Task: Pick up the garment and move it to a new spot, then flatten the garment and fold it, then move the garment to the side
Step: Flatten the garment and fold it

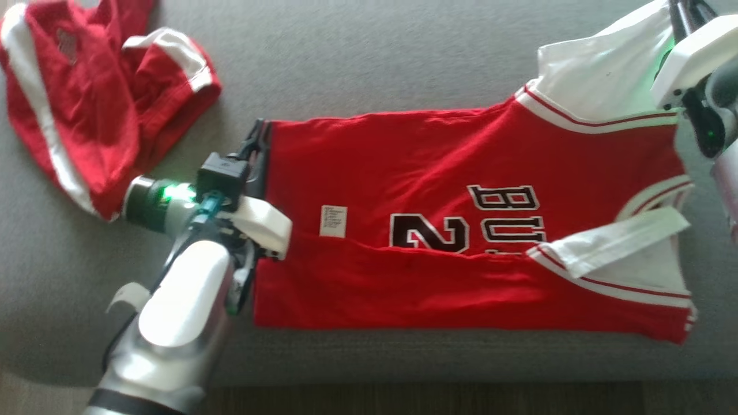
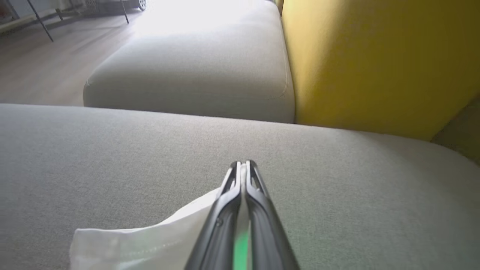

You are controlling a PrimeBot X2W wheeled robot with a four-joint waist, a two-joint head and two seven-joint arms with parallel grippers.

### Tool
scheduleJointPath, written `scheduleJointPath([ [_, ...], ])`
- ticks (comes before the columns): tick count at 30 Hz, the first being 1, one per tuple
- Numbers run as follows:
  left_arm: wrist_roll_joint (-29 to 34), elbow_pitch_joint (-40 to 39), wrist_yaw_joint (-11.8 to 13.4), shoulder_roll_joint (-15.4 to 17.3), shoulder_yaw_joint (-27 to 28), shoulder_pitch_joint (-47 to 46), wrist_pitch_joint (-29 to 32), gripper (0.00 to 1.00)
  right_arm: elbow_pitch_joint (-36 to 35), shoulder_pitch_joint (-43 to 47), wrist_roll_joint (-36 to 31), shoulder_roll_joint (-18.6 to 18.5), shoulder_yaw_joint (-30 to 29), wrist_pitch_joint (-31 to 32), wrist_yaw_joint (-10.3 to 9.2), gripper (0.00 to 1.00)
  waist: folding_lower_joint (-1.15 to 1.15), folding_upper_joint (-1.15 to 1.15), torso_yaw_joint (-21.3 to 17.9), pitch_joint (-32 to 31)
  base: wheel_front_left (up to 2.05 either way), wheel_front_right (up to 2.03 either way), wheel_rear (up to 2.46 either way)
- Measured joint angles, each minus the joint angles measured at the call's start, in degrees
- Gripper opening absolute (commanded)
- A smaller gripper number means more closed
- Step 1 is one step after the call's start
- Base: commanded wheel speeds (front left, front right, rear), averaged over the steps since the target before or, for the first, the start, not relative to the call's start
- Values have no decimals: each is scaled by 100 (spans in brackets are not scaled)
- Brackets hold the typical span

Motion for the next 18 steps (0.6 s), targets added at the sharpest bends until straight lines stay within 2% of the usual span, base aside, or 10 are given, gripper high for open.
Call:
scheduleJointPath([
  [9,-132,105,14,274,237,78,0,0,-739,533,780,-51,316,-56,-1,0,0,0,-407,-472,0,0,0],
  [18,-153,140,66,417,261,526,0,0,-1516,1367,1212,-296,557,433,-1,0,0,0,-635,-889,0,0,0],
])
